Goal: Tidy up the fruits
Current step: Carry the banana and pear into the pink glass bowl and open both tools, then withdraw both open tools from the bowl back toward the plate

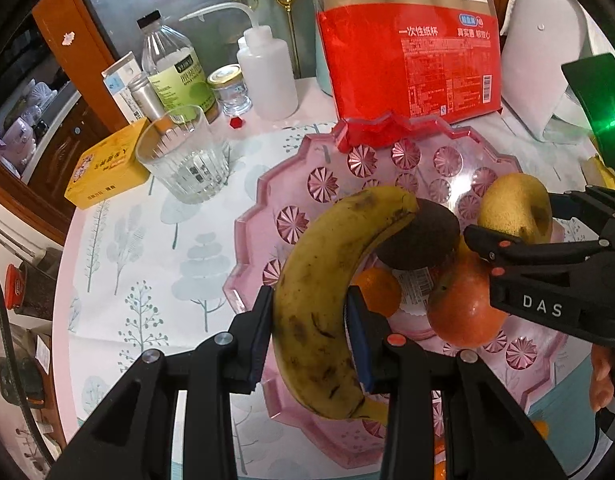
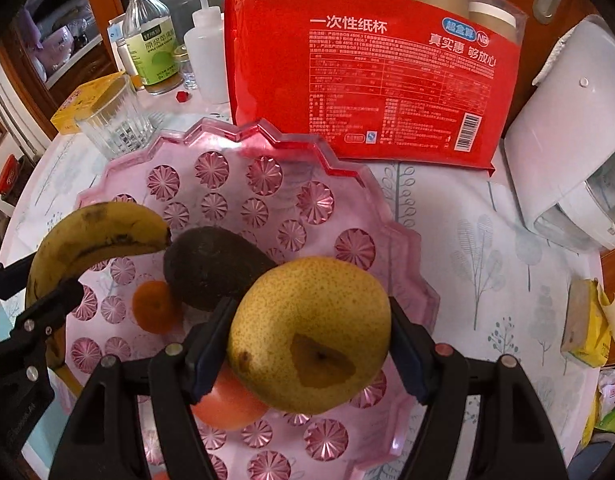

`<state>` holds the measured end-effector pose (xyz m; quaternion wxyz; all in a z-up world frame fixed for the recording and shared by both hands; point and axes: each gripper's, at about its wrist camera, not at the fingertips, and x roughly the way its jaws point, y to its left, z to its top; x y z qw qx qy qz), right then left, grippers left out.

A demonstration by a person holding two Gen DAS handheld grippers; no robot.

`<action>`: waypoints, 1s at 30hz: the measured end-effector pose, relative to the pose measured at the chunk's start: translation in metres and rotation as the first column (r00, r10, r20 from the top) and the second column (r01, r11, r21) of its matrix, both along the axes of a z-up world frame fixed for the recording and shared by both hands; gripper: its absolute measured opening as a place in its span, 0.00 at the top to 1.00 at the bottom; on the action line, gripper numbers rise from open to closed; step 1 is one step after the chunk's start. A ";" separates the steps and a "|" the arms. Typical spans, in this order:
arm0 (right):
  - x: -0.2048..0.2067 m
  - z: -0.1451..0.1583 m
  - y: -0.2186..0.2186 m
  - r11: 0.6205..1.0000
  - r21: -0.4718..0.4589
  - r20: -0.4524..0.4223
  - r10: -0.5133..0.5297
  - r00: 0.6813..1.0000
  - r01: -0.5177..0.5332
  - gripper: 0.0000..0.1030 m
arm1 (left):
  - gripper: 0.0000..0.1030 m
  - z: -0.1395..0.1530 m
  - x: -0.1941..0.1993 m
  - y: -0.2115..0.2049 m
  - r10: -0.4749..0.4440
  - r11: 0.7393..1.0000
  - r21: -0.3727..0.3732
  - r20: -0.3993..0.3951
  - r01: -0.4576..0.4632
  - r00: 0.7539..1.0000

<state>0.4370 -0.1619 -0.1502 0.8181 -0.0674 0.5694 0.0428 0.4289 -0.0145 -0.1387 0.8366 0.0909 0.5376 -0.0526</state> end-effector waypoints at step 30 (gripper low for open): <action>-0.025 0.027 -0.007 0.998 0.059 0.073 0.012 0.997 -0.016 0.22 | 0.26 0.013 -0.019 -0.016 -0.026 0.996 0.082 0.036 0.023 0.999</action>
